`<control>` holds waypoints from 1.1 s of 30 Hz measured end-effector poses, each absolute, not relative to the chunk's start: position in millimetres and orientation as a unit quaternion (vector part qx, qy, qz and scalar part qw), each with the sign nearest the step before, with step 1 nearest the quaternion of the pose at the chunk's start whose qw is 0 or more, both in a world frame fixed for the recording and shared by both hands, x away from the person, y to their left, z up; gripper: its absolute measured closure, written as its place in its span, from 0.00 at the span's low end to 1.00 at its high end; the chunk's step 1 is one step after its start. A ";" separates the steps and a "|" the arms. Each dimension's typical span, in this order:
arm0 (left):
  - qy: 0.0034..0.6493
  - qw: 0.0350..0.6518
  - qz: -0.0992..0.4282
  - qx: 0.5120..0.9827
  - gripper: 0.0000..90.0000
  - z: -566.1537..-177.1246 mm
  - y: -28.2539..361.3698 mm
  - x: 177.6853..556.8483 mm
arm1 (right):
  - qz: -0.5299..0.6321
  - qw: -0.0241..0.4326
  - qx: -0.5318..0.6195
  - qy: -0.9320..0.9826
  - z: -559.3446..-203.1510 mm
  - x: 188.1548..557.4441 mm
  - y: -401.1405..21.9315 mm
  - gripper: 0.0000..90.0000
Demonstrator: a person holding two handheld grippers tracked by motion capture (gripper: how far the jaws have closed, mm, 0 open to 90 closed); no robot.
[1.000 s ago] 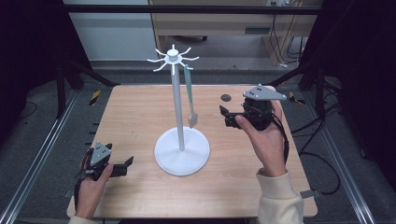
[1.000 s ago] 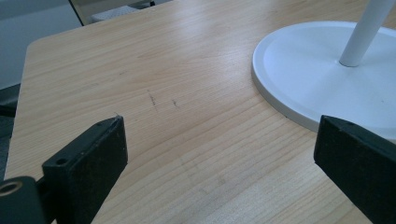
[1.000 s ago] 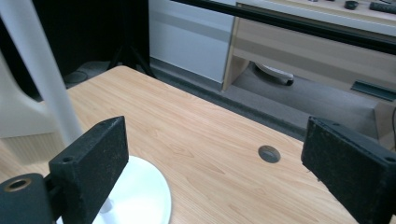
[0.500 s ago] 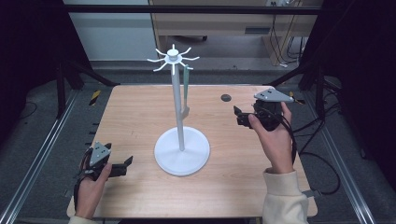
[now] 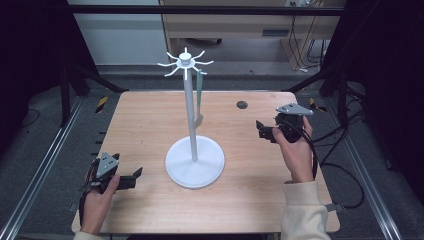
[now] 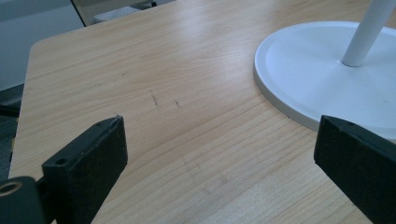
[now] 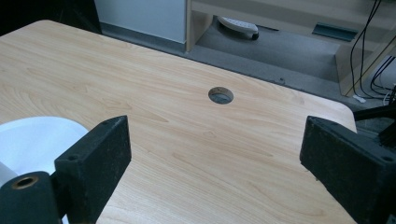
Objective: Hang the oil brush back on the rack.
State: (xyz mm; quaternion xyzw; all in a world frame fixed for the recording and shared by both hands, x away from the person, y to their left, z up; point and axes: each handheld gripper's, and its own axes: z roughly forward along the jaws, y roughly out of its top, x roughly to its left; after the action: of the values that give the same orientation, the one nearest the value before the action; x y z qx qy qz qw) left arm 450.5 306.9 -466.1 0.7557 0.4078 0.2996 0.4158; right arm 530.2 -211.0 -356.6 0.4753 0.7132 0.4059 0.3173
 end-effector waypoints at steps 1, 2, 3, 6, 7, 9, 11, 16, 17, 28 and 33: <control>0.407 0.415 0.300 0.756 0.02 -466.1 306.8 450.5 | 0.406 0.317 0.475 0.713 -359.5 530.8 -212.6 0.10; 0.407 0.415 0.300 0.756 0.02 -466.1 306.8 450.4 | 0.405 0.316 0.478 0.713 -362.2 531.4 -214.2 0.10; 0.408 0.416 0.299 0.756 0.03 -466.1 306.9 450.4 | 0.403 0.315 0.480 0.713 -365.3 532.0 -215.8 0.10; 0.408 0.416 0.299 0.756 0.02 -466.2 307.2 450.4 | 0.401 0.314 0.479 0.715 -372.1 533.2 -218.6 0.10; 0.408 0.415 0.299 0.756 0.02 -466.2 307.2 450.4 | 0.398 0.317 0.478 0.716 -374.8 533.7 -219.5 0.10; 0.408 0.415 0.299 0.756 0.02 -466.3 307.0 450.4 | 0.395 0.315 0.481 0.716 -379.6 534.2 -221.4 0.10; 0.408 0.414 0.299 0.757 0.02 -466.3 306.8 450.4 | 0.392 0.314 0.483 0.717 -385.0 535.1 -223.4 0.10; 0.407 0.414 0.298 0.758 0.02 -466.6 306.6 450.5 | 0.387 0.308 0.486 0.721 -399.5 537.7 -228.3 0.11; 0.407 0.415 0.298 0.757 0.02 -466.7 306.5 450.5 | 0.386 0.306 0.489 0.720 -401.9 537.9 -228.4 0.11; 0.405 0.413 0.296 0.760 0.02 -467.2 305.6 450.7 | 0.382 0.286 0.487 0.731 -426.5 542.3 -225.5 0.11; 0.404 0.413 0.294 0.762 0.02 -467.5 305.0 450.9 | 0.388 0.270 0.481 0.739 -434.6 543.3 -221.4 0.11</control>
State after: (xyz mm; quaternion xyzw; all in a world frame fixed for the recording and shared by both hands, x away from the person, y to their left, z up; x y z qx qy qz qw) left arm 450.9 305.0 -467.5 0.7618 0.4035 0.2940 0.4128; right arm 543.3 -221.4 -434.6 0.4811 0.7386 0.3876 0.2696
